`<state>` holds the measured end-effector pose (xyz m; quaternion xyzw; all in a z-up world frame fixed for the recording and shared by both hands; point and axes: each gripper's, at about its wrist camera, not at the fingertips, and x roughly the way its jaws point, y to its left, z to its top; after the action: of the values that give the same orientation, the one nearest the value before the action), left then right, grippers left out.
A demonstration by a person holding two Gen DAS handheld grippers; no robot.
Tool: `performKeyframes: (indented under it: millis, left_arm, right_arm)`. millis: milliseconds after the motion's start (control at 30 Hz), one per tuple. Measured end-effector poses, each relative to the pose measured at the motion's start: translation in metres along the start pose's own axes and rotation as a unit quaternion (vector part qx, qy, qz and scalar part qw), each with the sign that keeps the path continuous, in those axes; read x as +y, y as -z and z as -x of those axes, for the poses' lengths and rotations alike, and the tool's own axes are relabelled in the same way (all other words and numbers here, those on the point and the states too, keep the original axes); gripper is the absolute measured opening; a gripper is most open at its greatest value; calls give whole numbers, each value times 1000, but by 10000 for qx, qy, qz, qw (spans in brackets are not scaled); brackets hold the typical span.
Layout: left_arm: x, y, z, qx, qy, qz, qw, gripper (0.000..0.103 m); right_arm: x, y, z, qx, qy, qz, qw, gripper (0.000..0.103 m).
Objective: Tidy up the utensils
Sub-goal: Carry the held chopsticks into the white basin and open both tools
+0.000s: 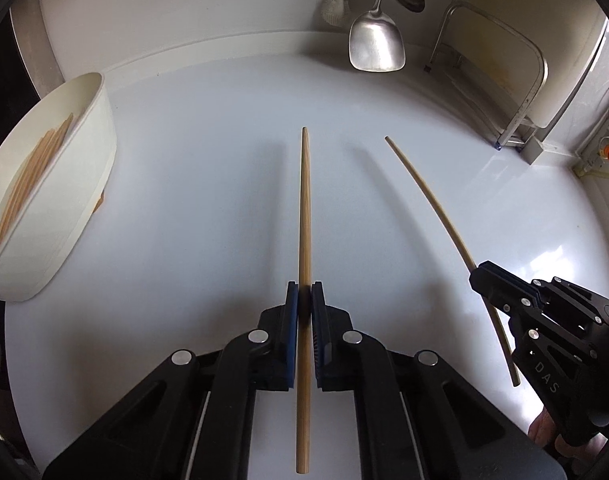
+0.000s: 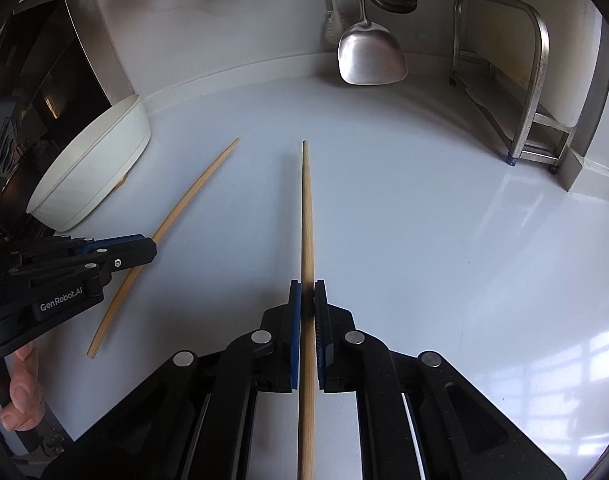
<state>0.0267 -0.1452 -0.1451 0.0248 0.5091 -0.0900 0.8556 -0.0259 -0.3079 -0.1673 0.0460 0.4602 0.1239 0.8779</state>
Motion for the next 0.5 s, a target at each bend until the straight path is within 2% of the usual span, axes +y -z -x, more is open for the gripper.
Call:
performKeyframes:
  millis: [267,500]
  left_arm:
    - [31,-17,49,-159,-38,340,9993,7]
    - [109,-29,103,-489,-321,876,9944,7]
  right_arm:
    - [21,-29,34,-140,-209,-178,9995,6]
    - [84,-73,41,-238,-621,15,9978,6]
